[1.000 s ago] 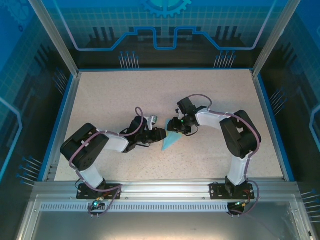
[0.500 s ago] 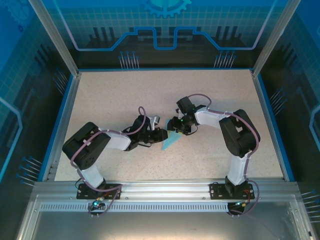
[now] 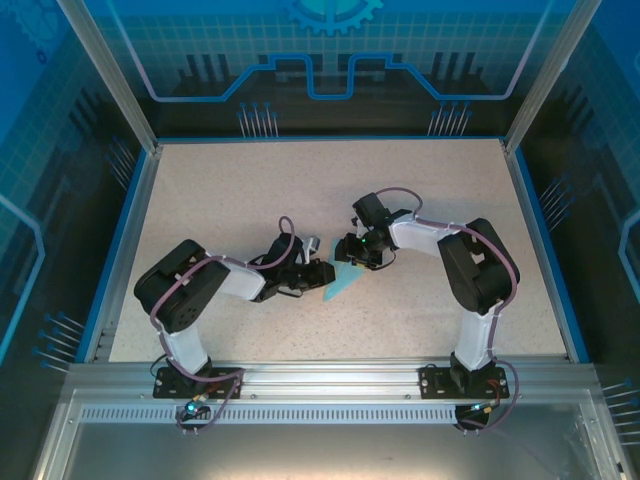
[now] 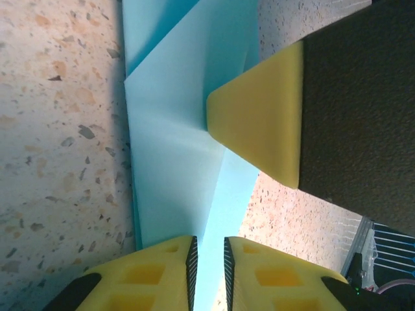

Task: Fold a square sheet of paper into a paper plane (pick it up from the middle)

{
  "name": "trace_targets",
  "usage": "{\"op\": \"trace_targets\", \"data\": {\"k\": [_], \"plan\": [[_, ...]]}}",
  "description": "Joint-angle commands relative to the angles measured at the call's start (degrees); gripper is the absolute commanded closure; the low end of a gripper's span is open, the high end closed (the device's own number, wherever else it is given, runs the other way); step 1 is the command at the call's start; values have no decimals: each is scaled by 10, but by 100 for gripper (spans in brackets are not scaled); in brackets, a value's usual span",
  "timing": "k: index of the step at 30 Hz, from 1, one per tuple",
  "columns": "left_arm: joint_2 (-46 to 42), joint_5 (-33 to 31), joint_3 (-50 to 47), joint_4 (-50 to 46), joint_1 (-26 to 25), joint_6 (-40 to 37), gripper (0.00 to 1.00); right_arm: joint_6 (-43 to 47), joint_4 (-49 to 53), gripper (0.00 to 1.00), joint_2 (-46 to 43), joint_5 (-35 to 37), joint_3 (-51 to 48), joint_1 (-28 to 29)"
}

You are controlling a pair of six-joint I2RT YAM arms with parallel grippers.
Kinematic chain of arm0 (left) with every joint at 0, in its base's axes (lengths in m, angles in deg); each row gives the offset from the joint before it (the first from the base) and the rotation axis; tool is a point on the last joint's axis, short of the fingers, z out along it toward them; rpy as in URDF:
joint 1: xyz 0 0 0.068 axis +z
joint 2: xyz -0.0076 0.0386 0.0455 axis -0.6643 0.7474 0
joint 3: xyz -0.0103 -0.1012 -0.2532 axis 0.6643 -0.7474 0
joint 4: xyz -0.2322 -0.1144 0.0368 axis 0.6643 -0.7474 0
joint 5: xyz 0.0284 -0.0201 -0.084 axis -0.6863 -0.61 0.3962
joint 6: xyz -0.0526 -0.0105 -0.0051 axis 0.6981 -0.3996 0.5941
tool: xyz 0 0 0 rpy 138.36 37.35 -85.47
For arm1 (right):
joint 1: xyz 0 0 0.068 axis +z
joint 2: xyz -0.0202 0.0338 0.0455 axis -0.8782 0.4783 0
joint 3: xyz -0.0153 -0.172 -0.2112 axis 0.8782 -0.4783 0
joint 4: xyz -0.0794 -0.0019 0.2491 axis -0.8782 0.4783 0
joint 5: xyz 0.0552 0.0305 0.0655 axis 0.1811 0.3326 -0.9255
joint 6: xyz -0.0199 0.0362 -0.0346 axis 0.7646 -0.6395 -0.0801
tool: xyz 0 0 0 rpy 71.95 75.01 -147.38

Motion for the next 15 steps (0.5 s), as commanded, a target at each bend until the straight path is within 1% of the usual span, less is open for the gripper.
{"op": "trace_targets", "data": {"k": [1,5,8,12,15], "plan": [[8,9,12,7,-5,4,76,-6,52,51,59,90,-30,3],[-12,9,8,11,-5,5,72,-8,53,53,56,99,-34,4],[-47,-5,-4,11,-5,2,69,-9,55,55,54,107,-36,3],[-88,-39,-15,-9,-4,-5,68,-10,53,57,56,110,-39,3],[-96,-54,-20,-16,-4,-7,68,-12,50,57,56,111,-41,4]]}}
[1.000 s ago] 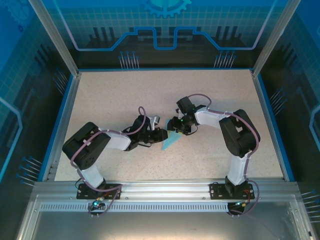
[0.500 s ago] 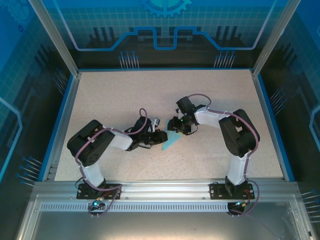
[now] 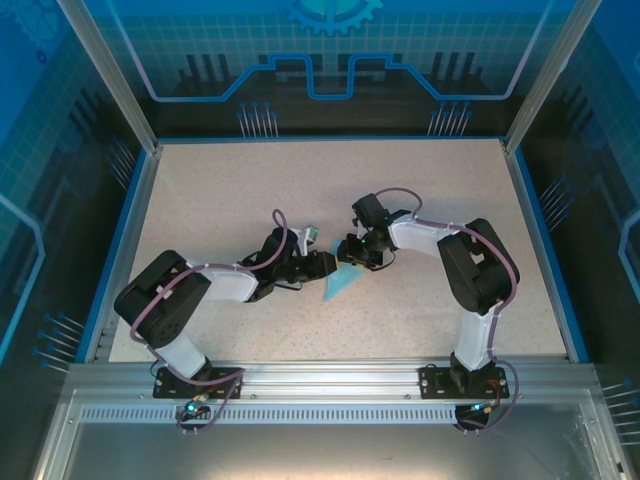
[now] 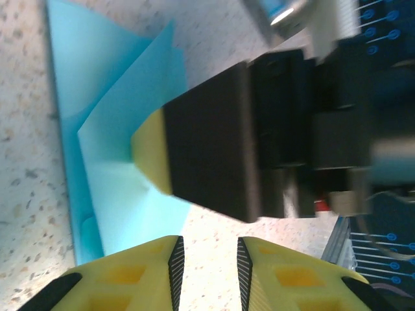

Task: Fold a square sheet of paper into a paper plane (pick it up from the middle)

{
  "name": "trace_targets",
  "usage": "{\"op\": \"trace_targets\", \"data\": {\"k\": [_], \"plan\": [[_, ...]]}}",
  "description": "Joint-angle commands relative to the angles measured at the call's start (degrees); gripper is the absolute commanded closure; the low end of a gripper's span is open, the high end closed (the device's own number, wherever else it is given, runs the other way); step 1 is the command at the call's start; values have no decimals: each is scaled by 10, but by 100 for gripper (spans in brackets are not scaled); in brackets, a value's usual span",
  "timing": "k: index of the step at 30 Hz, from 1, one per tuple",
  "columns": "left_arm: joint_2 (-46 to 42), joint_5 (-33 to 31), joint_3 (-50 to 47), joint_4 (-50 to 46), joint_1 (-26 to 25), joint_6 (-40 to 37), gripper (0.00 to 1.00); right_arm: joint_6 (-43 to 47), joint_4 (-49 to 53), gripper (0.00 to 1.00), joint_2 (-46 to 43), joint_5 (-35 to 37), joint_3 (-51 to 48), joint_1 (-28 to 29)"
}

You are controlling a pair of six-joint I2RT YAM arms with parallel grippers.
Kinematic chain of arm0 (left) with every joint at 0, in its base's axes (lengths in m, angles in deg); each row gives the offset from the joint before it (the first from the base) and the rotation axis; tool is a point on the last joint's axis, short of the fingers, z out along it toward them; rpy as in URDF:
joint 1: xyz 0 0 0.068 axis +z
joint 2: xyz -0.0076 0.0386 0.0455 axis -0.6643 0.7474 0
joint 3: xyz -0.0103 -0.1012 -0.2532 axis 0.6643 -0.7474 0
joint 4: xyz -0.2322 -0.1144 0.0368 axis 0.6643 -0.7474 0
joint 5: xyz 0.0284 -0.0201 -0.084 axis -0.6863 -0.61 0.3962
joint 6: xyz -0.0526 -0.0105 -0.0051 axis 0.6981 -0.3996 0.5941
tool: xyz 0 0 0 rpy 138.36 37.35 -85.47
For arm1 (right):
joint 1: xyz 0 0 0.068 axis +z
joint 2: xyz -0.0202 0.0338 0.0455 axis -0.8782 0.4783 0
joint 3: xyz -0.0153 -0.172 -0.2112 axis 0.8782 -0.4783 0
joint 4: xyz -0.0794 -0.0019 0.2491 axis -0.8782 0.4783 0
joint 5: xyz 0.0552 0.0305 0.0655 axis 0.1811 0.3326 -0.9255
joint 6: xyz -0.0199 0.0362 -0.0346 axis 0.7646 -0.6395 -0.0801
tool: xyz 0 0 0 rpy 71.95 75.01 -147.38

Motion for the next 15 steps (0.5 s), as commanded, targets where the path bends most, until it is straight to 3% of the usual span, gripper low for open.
{"op": "trace_targets", "data": {"k": [1,15], "plan": [[-14,-31,-16,-16,-3,-6,68,-4,47,57,56,92,-40,1],[18,10,-7,9,-5,13,76,-15,63,59,68,106,-35,0]]}}
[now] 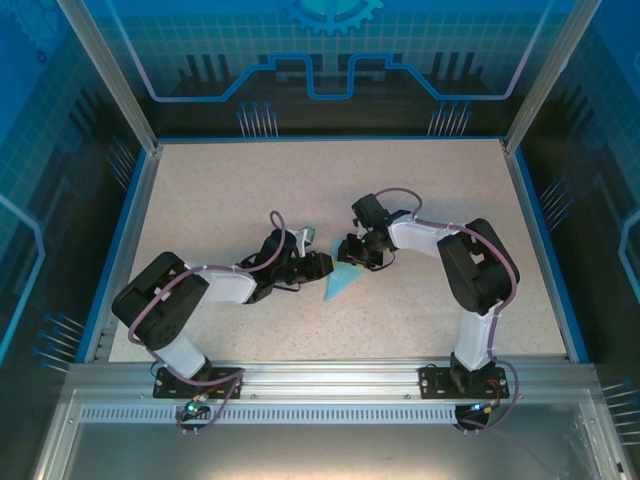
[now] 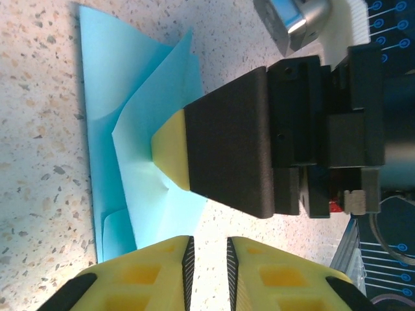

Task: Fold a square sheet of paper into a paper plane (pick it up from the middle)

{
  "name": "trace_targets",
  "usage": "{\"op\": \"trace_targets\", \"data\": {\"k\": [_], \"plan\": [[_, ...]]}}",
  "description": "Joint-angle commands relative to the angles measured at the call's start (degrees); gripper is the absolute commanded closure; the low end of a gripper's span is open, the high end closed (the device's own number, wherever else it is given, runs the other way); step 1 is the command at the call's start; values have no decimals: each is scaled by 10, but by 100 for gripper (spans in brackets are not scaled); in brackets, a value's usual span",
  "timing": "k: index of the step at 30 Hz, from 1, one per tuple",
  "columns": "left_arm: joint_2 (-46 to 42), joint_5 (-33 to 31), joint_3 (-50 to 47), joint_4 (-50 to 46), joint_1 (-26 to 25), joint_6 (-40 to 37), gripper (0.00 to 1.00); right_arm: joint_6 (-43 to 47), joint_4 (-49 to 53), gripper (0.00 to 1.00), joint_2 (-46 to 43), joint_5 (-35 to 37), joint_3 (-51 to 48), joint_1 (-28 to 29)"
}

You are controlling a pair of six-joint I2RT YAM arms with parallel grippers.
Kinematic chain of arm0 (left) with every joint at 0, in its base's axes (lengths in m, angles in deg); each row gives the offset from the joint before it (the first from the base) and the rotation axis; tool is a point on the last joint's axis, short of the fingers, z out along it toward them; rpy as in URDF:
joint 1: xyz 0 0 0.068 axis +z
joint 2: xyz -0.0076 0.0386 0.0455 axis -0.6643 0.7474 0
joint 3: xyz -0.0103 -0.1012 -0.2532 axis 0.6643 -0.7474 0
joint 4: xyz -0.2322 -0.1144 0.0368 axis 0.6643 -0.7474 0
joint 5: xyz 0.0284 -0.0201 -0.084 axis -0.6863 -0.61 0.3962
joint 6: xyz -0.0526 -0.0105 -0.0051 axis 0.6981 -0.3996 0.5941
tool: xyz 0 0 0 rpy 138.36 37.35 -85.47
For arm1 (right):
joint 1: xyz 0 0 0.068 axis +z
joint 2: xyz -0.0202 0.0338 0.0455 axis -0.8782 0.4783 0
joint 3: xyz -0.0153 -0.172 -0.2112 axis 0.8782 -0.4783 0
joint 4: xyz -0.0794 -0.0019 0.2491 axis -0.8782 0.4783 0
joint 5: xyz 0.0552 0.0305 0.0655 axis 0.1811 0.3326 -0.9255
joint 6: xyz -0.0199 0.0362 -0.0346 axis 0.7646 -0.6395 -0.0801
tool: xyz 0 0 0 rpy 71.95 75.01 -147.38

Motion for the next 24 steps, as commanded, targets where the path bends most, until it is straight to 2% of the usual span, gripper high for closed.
{"op": "trace_targets", "data": {"k": [1,8,15,24], "plan": [[23,30,5,15,-6,14,76,-8,64,59,70,102,-34,-1],[47,38,25,8,-12,17,76,-14,78,57,78,105,-26,0],[50,11,38,-58,-12,11,79,-20,85,57,86,109,-21,0],[69,13,40,-70,-12,23,79,-26,98,57,95,119,-17,0]]}}
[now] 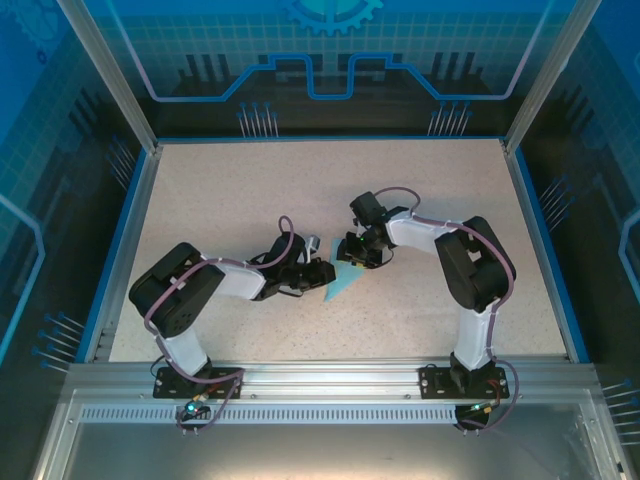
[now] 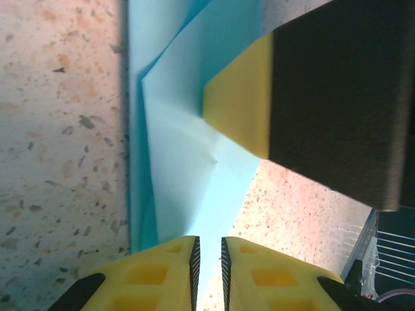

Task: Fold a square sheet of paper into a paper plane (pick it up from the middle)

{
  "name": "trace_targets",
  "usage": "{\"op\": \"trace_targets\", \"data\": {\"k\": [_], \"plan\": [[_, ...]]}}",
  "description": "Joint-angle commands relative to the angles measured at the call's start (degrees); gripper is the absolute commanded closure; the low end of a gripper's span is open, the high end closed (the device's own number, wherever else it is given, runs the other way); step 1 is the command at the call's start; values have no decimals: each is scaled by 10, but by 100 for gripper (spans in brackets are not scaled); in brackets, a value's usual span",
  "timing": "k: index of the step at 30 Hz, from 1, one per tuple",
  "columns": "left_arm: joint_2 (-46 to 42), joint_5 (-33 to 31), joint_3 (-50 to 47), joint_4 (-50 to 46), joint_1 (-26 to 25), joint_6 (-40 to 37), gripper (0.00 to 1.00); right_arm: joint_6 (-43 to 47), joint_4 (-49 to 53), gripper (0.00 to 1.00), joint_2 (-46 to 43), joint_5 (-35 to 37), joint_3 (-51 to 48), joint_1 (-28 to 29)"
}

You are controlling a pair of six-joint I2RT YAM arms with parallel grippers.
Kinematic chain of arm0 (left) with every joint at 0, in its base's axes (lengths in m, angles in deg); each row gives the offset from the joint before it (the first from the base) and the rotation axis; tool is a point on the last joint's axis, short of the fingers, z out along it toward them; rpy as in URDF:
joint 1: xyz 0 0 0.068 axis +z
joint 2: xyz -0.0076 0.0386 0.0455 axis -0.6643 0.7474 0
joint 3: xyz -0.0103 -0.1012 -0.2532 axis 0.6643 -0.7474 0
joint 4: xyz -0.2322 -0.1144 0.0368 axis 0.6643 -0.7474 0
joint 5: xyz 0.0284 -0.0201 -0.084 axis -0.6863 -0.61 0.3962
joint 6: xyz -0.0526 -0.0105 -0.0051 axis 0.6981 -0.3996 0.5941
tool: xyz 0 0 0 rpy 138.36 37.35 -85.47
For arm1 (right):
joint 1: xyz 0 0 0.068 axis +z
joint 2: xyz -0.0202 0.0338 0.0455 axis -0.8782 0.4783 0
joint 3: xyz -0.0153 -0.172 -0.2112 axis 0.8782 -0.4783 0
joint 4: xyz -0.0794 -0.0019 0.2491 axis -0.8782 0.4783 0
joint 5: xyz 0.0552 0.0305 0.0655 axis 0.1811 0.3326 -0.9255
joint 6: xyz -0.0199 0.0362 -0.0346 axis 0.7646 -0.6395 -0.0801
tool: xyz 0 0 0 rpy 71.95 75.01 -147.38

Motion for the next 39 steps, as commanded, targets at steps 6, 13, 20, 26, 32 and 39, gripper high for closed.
{"op": "trace_targets", "data": {"k": [6,13,20,26,32,39], "plan": [[12,-13,15,-35,-4,10,79,-9,73,57,82,122,-40,-1],[4,-17,18,-40,-3,7,79,-17,83,59,89,131,-37,-2],[-13,-10,12,-20,-4,17,77,-17,96,60,101,138,-29,-1],[-43,-16,2,-6,-4,20,76,-21,105,60,112,144,-24,-1],[-50,-1,4,-13,-9,22,76,-25,111,61,118,149,-19,-1],[-64,2,-2,-53,-33,15,74,-34,121,64,128,152,-12,-1]]}}
